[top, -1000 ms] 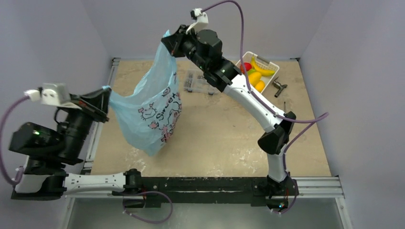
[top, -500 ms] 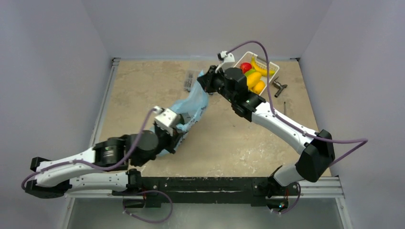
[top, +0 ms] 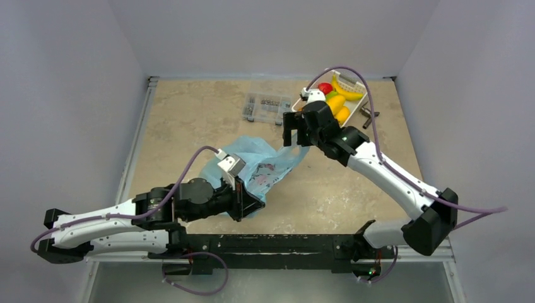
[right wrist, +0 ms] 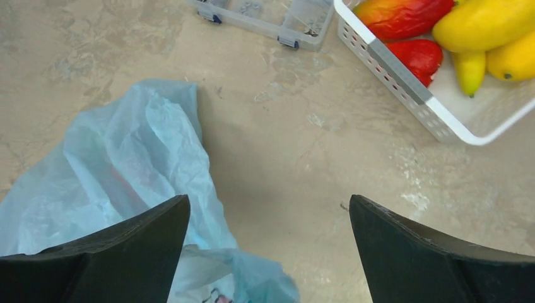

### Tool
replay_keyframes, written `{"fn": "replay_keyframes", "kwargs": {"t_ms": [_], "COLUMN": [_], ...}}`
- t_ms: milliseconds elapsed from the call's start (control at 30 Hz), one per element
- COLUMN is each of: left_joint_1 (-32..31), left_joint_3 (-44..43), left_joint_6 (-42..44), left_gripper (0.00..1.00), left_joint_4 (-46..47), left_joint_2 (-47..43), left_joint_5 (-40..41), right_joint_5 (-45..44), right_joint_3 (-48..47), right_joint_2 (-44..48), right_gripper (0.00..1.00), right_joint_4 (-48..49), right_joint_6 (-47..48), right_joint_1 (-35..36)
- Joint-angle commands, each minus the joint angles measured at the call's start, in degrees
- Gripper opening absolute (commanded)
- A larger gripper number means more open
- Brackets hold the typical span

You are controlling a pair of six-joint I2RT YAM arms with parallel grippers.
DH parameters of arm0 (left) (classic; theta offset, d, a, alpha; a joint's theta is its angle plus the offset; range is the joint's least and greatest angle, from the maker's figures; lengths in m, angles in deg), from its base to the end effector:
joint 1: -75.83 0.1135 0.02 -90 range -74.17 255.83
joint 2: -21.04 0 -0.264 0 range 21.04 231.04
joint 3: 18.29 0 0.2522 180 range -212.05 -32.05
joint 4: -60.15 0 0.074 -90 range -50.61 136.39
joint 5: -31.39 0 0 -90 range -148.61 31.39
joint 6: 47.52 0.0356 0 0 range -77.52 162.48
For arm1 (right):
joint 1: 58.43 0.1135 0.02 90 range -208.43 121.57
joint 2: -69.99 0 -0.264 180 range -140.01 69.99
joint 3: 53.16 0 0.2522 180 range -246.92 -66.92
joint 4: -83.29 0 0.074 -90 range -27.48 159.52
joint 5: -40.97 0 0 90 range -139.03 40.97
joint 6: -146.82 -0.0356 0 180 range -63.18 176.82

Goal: Take the fake fruits out of the plastic bag

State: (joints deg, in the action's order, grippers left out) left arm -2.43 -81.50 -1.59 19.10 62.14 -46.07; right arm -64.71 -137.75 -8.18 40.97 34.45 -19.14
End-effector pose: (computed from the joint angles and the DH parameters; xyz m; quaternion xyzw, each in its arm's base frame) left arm 0.0396 -0.1527 0.3467 0.1771 0.7919 -0.4632 0.3565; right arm 0.2415 0.1852 0.3366 -0.0684 0.8818 0.1266 0.4491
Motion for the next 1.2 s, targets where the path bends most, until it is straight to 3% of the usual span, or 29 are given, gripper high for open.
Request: {"fn": "replay_keyframes", "kwargs": {"t_ms": [0,267,400,700,833,933,1033,1100,1167], "left_joint_1": [0.42,4.32,8.21,13.57,17.07,21.72,23.77,23.93,23.60], "left_joint_3": [-4.44,-13.16,-14.82,-17.64,-17.83,-21.25,-27.92,-32.58,-31.78], "left_joint_6": [-1.75,2.90,4.26,8.43,10.26,10.41,14.08,17.69,19.77], "left_gripper": [0.00,0.00,0.00,0.00,0.00,0.00,0.00,0.01,0.17], "left_joint_4": [3.56,3.26,5.56,5.33,7.40,7.51,2.30,-5.64,-7.68], "left_joint_2": [4.65,13.09,17.17,21.64,23.39,27.34,33.00,36.28,36.12], "left_joint_5": [-0.90,-3.40,-7.34,-12.27,-17.88,-22.56,-23.43,-18.99,-17.66], "right_joint_5": [-4.45,-4.53,4.00,22.08,25.24,24.27,26.88,31.91,34.20], "right_joint_3": [-4.31,3.37,14.25,30.48,33.59,35.21,30.43,26.55,23.99], "right_joint_2": [8.40,27.90,34.51,22.85,14.57,9.96,2.93,-0.97,-3.03], "right_gripper": [0.99,0.99,0.99,0.97,0.76,0.41,0.02,0.00,0.00], "right_joint_4": [-11.90,-15.25,-5.50,25.18,34.75,42.00,43.46,44.08,43.31], "right_joint_6": [-7.88,-25.21,-29.45,-35.14,-35.43,-35.21,-29.91,-26.06,-23.31], "right_joint_1": [1.22,1.23,1.22,1.23,1.29,0.57,-2.40,-4.13,-5.30]}}
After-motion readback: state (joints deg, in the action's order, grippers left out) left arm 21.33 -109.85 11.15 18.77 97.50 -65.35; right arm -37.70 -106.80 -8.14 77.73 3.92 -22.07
